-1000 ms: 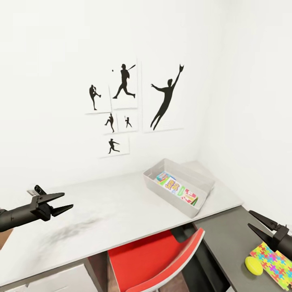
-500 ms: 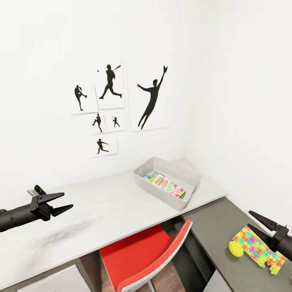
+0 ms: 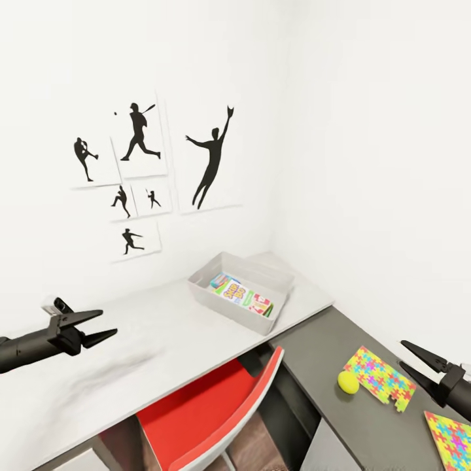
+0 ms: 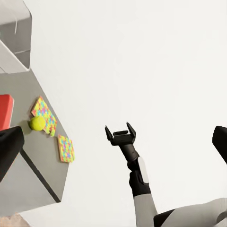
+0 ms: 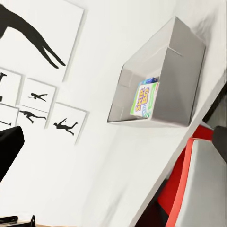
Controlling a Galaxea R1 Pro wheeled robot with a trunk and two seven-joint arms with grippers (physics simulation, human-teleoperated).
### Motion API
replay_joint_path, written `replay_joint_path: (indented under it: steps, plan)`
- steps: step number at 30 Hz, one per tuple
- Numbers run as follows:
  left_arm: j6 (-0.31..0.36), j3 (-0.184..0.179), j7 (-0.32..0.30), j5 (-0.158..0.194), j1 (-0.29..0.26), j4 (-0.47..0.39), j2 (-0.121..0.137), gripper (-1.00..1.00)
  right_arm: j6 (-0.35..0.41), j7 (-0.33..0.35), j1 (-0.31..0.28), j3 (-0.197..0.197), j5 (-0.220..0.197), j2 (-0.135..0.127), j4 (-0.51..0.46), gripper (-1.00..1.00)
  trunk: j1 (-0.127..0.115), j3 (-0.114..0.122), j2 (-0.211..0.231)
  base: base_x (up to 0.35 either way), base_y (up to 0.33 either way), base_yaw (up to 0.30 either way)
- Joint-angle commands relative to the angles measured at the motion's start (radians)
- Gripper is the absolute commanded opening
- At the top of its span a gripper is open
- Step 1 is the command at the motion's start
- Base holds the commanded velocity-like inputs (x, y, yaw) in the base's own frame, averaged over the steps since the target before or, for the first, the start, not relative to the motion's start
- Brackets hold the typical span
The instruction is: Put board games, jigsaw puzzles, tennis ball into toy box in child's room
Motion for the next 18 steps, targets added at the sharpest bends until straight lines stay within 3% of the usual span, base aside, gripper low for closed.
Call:
replay_joint_path:
  steps: [1,18]
  plan:
    - [0.004,-0.001,-0.004,0.004,-0.003,0.001,0.001,1.0,0.003,0.007,0.0,-0.002,0.007,0.0,0.0,1.0,0.001,-0.002,-0.002,0.0,0.0,-0.28]
    - [0.006,0.012,-0.005,0.004,-0.003,0.001,0.004,1.0,0.003,0.008,0.0,-0.004,0.006,0.0,-0.002,1.0,0.001,-0.002,-0.002,0.0,0.0,-0.265]
